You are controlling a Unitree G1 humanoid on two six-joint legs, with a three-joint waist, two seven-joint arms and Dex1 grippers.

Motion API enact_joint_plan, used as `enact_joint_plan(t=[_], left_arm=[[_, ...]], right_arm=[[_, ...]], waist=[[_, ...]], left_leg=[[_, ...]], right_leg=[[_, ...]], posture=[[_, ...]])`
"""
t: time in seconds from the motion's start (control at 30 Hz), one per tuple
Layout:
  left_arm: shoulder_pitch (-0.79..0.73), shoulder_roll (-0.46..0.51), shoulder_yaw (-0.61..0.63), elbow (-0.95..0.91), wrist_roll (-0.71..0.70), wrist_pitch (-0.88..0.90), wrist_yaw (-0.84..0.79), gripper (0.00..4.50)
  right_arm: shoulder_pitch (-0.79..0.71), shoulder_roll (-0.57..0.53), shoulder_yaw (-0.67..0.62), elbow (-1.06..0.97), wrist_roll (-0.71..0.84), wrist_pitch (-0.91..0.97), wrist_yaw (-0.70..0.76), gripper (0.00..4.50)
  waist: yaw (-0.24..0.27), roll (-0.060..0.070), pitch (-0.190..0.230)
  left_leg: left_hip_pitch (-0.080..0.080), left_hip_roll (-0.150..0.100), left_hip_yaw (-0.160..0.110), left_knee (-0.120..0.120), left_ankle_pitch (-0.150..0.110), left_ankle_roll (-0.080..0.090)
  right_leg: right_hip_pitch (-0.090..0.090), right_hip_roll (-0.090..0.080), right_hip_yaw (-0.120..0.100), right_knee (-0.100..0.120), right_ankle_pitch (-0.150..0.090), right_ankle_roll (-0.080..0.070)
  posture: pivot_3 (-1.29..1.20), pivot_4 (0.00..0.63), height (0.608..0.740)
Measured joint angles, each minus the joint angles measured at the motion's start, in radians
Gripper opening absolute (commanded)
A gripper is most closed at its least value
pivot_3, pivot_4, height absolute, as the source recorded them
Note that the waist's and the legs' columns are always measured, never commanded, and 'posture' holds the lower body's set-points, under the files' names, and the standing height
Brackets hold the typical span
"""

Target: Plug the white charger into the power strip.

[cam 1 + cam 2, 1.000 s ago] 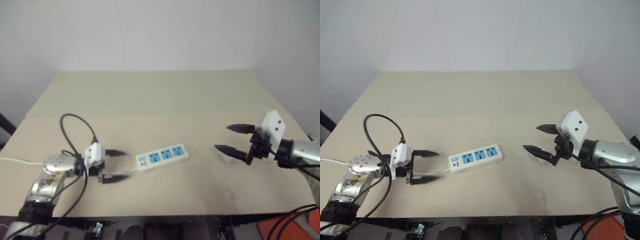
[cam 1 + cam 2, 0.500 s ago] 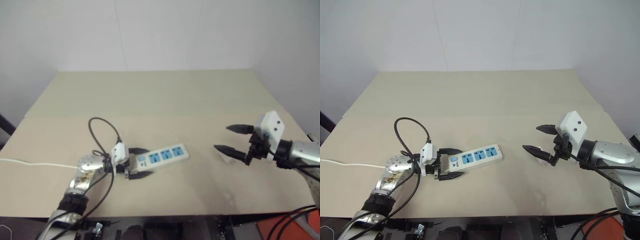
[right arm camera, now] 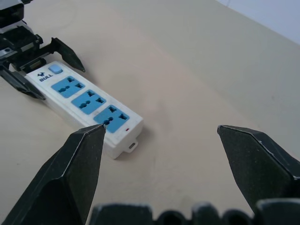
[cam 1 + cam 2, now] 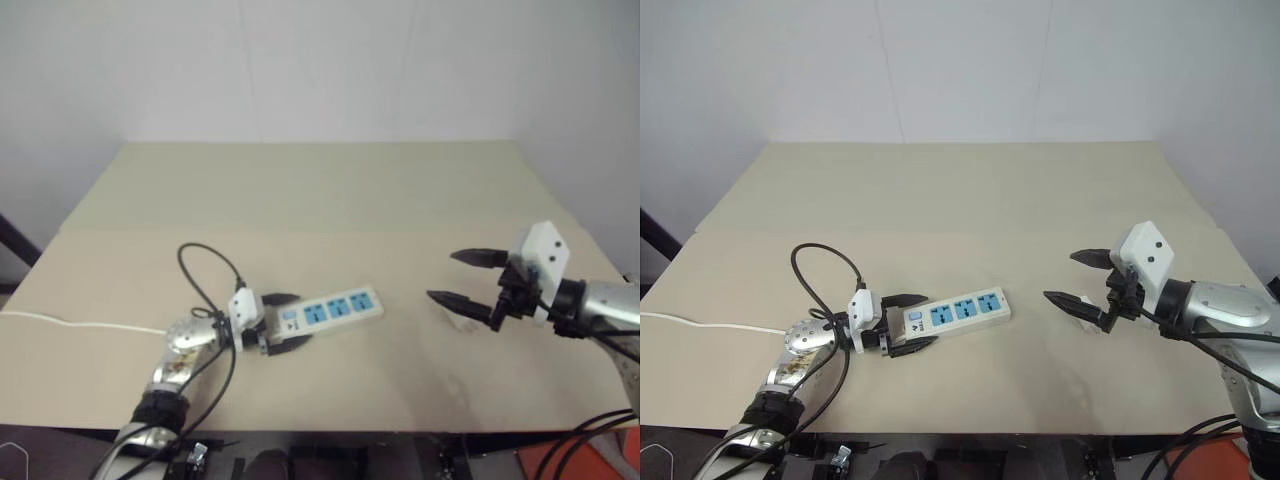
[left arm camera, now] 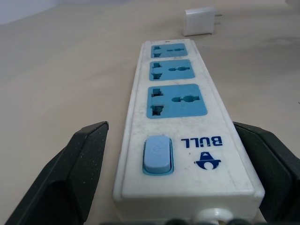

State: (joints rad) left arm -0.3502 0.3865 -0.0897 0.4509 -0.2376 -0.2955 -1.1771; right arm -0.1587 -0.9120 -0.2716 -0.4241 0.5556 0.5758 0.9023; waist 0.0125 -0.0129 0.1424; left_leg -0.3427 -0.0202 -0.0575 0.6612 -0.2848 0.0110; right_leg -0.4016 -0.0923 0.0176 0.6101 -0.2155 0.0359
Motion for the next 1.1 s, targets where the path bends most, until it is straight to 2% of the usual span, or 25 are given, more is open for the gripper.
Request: enact_joint_plan(t=[0.1,0.4,0.5,0.57,0.67,0.83,0.93,1.1], left_arm=[[0.003,0.005,-0.004,0.002,-0.008,0.009,-0.035,3.32],[-0.012,0.026,-0.019,0.039,-0.024,0.000,-0.117,3.29],[-0.035,0.026,-0.027,0.062,-0.022,-0.008,-0.130,3.29],[-0.052,0.026,-0.034,0.075,-0.019,-0.010,-0.147,3.29],[-0.080,0.026,-0.051,0.094,-0.014,-0.020,-0.182,3.29],[-0.106,0.018,-0.064,0.109,-0.016,-0.039,-0.224,3.29],[-0.111,0.012,-0.068,0.112,-0.017,-0.047,-0.238,3.29],[-0.115,0.013,-0.068,0.112,-0.020,-0.049,-0.266,3.29]], right_arm=[[-0.030,-0.012,0.000,0.004,0.009,0.000,0.011,4.50],[-0.102,-0.024,0.011,0.050,0.017,0.000,0.031,4.50],[-0.166,-0.029,0.044,0.073,0.012,0.057,-0.004,4.50],[-0.253,-0.040,0.094,0.090,0.001,0.174,-0.068,4.50],[-0.463,-0.039,0.195,0.165,-0.025,0.466,-0.195,4.50],[-0.805,-0.015,0.361,0.412,-0.034,0.913,-0.266,4.50],[-0.958,-0.037,0.529,0.558,-0.035,1.011,-0.251,4.50],[-1.038,-0.071,0.806,0.690,-0.034,1.031,-0.151,4.50]], waist=[[-0.003,0.002,-0.001],[-0.009,0.002,-0.002],[-0.011,0.002,-0.002],[-0.013,0.002,-0.002],[-0.014,0.002,-0.002],[-0.007,0.004,-0.003],[0.000,0.004,-0.003],[-0.004,0.005,-0.003]], left_leg=[[0.001,0.000,0.000,0.000,0.000,0.000],[0.003,0.000,0.000,0.000,0.000,0.000],[0.006,0.001,0.000,0.000,0.000,0.000],[0.006,0.000,0.000,0.000,0.000,0.000],[0.003,0.000,0.000,0.000,0.000,0.000],[-0.010,0.000,-0.001,0.000,0.000,0.000],[-0.013,-0.001,-0.001,0.000,-0.001,0.001],[-0.015,-0.002,0.001,0.000,-0.002,0.004]], right_leg=[[0.000,0.000,0.000,0.000,0.000,0.000],[0.002,0.000,0.001,0.000,0.000,0.000],[0.006,0.001,0.000,0.000,0.000,0.000],[0.006,0.000,0.000,-0.001,0.000,0.000],[0.003,0.000,0.000,0.000,0.000,0.000],[-0.010,-0.001,-0.001,0.001,0.001,-0.001],[-0.012,-0.002,-0.002,0.001,0.001,-0.001],[-0.016,-0.002,-0.002,0.000,0.001,0.000]], posture=[[0.00,0.150,0.740],[0.00,0.150,0.740],[0.00,0.150,0.740],[0.00,0.150,0.740],[0.00,0.150,0.740],[0.00,0.150,0.740],[0.00,0.150,0.740],[0.00,0.150,0.740]])
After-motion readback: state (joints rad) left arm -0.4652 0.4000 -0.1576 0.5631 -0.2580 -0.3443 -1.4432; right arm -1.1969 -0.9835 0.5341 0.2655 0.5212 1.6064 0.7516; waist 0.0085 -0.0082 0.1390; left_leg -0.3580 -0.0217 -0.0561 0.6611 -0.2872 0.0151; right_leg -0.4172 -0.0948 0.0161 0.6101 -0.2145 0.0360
